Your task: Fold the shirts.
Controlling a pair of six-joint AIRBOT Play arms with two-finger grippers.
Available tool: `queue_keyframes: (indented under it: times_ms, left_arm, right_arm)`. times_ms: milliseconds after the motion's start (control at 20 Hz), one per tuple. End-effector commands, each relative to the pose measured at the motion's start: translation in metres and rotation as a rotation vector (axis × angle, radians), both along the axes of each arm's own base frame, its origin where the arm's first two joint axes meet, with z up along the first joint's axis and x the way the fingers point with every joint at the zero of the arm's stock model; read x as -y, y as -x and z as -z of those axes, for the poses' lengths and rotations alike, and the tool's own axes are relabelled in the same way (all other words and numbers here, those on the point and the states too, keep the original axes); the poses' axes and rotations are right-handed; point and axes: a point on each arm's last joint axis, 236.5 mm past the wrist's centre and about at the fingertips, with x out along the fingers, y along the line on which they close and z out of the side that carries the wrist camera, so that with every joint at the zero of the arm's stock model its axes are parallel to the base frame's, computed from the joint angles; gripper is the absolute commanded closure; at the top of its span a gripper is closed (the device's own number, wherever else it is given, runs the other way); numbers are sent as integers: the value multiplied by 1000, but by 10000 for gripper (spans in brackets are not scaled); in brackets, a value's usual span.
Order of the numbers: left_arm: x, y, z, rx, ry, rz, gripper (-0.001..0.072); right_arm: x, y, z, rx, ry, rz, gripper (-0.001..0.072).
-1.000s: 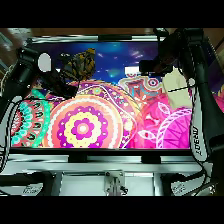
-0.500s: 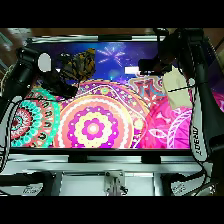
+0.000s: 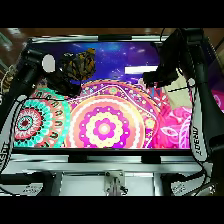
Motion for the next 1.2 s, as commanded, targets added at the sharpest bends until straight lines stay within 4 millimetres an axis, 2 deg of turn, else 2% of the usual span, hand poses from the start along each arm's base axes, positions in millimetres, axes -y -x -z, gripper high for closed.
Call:
queue_keyframes:
  times_ms: [0, 50, 100, 200, 300, 350, 450, 550, 700, 800, 1100, 1150]
  left_arm:
    - [8, -10, 12, 4, 20, -4, 354]
    - [13, -21, 14, 39, 33, 1, 201]
    - [20, -40, 13, 113, 51, 37, -9]
    - [17, -92, -2, 294, 84, 19, -13]
    - [-8, -148, -18, 427, 128, -89, -10]
    - [-26, -173, -18, 467, 132, -132, -10]
    - [-56, -213, -4, 510, 137, -194, -10]
    - [-71, -242, 21, 547, 172, -238, -10]
    - [-77, -254, 76, 491, 210, -281, -10]
    - [-73, -256, 101, 461, 218, -286, -10]
    - [-55, -270, 123, 507, 241, -269, 0]
    - [-55, -268, 129, 490, 245, -286, 100]
  right_arm:
    - [12, 6, 1, -25, 52, -5, 212]
    - [7, 1, 0, -4, 32, -10, 212]
    - [-2, -4, -1, 21, -5, -18, 212]
    - [-18, -15, -5, 67, -71, -32, 212]
    - [-29, -22, -8, 102, -120, -40, 212]
    - [-34, -25, -10, 117, -138, -42, 213]
    - [-47, -28, -15, 136, -196, -51, 213]
    - [-55, -32, -18, 155, -231, -55, 212]
    - [-56, -37, -20, 174, -234, -52, 212]
    - [-56, -36, -20, 173, -234, -53, 212]
    - [-56, -36, -19, 169, -235, -53, 212]
    - [-56, -34, -19, 165, -237, -54, 212]
